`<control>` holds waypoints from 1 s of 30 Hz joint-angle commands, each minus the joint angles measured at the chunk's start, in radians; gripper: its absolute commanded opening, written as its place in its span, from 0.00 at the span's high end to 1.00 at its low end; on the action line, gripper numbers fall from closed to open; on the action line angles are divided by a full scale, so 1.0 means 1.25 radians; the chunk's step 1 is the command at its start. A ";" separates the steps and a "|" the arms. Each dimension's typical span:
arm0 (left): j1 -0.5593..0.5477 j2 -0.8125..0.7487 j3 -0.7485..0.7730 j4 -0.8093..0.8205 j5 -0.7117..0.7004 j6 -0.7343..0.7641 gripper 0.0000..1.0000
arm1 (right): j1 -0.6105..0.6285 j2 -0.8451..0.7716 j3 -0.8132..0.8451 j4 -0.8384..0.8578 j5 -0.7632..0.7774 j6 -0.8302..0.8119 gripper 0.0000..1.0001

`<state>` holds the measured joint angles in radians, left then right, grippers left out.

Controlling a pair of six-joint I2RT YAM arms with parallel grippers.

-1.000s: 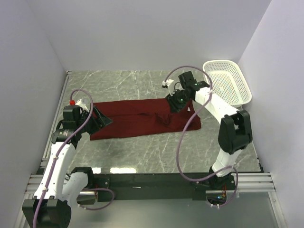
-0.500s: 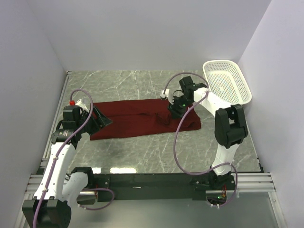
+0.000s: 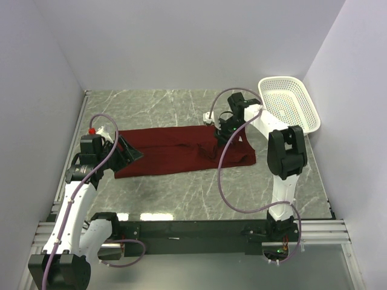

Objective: Fold and stack the t-shirts
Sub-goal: Fold the tshirt

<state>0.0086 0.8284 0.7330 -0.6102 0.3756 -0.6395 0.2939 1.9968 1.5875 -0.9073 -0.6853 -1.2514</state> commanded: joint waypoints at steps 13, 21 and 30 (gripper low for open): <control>-0.003 -0.014 0.012 0.005 -0.006 0.011 0.28 | 0.007 0.073 0.079 -0.085 -0.021 -0.062 0.47; -0.002 -0.010 0.014 0.006 -0.005 0.010 0.28 | 0.007 0.074 0.077 -0.062 -0.008 -0.052 0.46; -0.003 -0.006 0.019 0.005 -0.005 0.011 0.28 | 0.010 0.100 0.098 -0.091 -0.010 -0.057 0.46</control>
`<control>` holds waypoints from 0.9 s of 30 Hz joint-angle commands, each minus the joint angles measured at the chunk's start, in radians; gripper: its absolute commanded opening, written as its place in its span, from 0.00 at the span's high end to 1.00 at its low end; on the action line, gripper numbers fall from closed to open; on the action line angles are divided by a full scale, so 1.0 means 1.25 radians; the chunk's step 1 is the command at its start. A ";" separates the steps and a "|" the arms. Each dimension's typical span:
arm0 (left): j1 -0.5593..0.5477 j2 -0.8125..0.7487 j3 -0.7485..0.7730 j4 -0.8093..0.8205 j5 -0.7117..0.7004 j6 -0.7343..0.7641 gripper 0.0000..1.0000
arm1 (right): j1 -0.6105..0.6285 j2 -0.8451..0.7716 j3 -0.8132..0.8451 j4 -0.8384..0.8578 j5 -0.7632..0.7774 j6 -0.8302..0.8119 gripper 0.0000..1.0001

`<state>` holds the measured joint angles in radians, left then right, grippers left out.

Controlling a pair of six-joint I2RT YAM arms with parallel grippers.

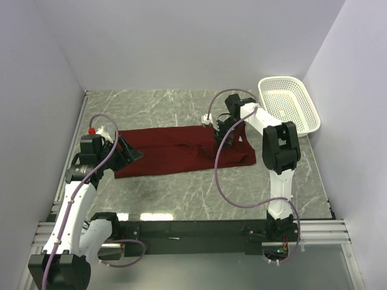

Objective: Fold and stack the t-shirts
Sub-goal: Fold the tshirt

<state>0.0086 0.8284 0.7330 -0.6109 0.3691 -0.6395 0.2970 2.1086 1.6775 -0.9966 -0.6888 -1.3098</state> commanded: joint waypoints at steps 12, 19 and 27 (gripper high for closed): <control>-0.002 -0.002 0.021 0.004 -0.002 0.013 0.28 | 0.010 0.024 0.062 -0.046 0.013 0.010 0.93; -0.002 -0.001 0.019 0.008 -0.001 0.013 0.28 | 0.007 -0.044 0.067 0.042 0.076 0.092 1.00; -0.002 -0.009 0.016 0.005 -0.002 0.012 0.28 | 0.007 -0.051 0.074 0.187 0.185 0.213 0.99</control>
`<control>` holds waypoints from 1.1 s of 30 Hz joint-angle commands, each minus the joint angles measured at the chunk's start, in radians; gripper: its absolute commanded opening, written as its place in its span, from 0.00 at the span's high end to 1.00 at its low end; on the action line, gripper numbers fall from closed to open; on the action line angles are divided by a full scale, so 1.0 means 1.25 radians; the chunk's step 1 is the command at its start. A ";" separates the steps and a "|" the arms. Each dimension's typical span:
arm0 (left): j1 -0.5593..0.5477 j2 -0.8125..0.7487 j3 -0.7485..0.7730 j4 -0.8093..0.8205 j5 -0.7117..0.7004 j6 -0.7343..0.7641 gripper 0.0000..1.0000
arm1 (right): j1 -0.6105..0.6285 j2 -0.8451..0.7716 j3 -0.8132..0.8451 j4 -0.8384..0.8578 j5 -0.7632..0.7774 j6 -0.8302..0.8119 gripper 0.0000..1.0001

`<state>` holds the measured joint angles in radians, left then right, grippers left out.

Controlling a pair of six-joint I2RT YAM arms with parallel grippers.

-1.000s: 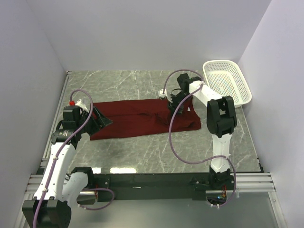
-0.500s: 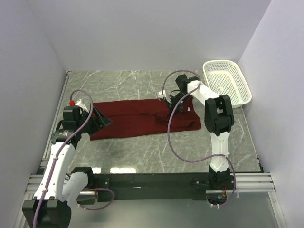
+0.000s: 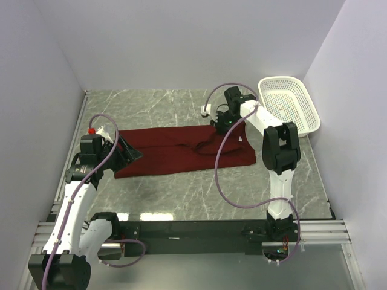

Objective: Fold and stack the t-shirts
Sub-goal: Fold the tshirt

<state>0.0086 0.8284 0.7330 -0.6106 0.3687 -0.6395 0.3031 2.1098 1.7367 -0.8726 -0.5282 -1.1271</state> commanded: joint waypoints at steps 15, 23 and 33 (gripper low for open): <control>-0.002 -0.010 0.012 0.006 0.000 0.011 0.28 | 0.013 -0.045 -0.005 0.245 0.162 0.171 0.98; -0.002 -0.011 0.012 0.005 -0.002 0.013 0.28 | 0.014 -0.034 0.003 0.269 0.204 0.196 0.99; -0.003 -0.014 0.012 0.004 0.000 0.013 0.28 | 0.014 -0.020 0.011 0.264 0.230 0.208 0.98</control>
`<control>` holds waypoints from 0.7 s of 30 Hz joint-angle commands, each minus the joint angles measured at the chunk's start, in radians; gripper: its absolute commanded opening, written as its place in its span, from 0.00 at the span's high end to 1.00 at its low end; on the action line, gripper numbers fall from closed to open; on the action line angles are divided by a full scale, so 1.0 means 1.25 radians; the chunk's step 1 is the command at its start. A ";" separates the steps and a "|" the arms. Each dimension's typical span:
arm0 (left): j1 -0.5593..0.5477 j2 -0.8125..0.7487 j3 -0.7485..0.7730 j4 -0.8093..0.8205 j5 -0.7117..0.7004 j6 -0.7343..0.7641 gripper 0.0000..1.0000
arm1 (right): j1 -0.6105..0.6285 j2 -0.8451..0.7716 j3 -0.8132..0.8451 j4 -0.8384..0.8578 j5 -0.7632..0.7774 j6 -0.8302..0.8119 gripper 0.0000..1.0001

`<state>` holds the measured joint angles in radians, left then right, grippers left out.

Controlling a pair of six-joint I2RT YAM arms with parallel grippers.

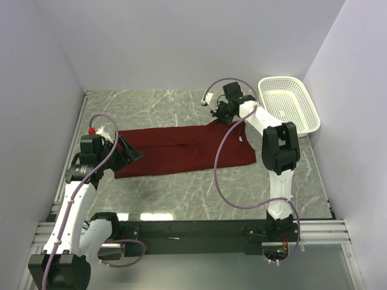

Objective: Fold and stack the t-shirts
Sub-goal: Fold the tshirt

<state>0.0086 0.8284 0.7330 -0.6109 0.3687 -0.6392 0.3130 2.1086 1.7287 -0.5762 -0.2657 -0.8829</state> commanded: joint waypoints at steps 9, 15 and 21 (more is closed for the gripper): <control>-0.003 -0.010 0.016 0.006 0.002 0.011 0.28 | 0.005 -0.015 0.015 0.035 0.037 0.026 0.98; -0.002 -0.007 0.021 0.004 0.001 0.013 0.28 | 0.005 -0.012 0.020 0.040 0.040 0.034 0.98; -0.003 -0.007 0.021 0.005 0.002 0.011 0.28 | 0.006 -0.006 0.032 0.039 0.038 0.041 0.98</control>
<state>0.0086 0.8284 0.7330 -0.6109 0.3687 -0.6395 0.3145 2.1098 1.7290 -0.5674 -0.2253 -0.8478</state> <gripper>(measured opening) 0.721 0.045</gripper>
